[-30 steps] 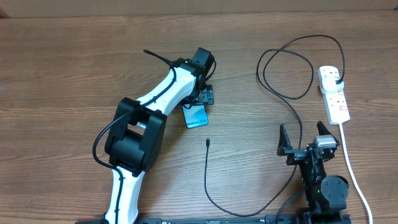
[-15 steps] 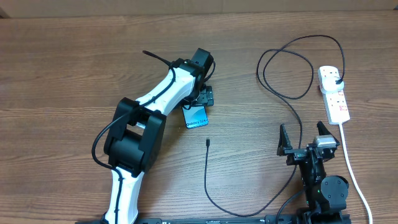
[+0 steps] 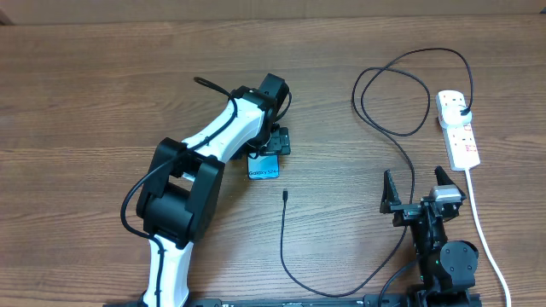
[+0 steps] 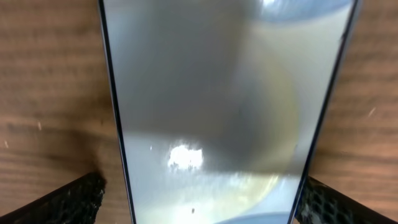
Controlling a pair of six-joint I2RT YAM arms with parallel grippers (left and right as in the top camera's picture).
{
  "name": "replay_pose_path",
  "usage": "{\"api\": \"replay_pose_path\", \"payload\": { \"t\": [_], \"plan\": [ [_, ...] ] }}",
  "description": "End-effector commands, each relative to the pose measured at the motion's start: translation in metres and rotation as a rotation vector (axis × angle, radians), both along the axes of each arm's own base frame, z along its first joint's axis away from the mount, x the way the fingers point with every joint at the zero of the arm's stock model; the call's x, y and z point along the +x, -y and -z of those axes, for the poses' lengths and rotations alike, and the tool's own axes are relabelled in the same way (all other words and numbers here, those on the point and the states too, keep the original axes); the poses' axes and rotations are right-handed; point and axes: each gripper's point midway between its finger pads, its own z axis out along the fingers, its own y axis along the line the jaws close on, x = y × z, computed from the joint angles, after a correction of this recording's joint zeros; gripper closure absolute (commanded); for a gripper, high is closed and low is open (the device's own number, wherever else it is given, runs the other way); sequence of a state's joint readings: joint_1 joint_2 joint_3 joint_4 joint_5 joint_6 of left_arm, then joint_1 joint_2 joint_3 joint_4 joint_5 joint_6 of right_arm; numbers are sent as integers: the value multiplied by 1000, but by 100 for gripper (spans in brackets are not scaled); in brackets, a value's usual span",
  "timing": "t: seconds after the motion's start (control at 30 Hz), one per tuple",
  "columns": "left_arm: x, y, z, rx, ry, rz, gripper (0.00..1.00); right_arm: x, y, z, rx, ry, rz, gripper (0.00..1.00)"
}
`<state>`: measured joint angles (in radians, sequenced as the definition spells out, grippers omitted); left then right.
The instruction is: Plug charger to phone and switch on socket
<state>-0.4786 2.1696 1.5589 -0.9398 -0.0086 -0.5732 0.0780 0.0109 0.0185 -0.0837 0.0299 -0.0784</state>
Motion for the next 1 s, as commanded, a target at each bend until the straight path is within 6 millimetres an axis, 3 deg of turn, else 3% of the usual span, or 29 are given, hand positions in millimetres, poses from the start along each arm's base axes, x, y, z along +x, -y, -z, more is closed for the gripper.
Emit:
{"api": "replay_pose_path", "payload": {
  "t": [0.0, 0.43, 0.77, 0.97],
  "plan": [
    [-70, 4, 60, -44, -297, -12, 0, 0, 2, 3, -2, 0, 8, 0],
    [-106, -8, 53, 9, -433, 24, 0, 0, 2, 3, -2, 0, 8, 0],
    [-84, 2, 61, -50, -343, 27, 0, 0, 2, 3, -2, 0, 8, 0],
    [-74, -1, 61, -76, -324, 2, 0, 0, 2, 3, -1, 0, 8, 0]
  ]
}}
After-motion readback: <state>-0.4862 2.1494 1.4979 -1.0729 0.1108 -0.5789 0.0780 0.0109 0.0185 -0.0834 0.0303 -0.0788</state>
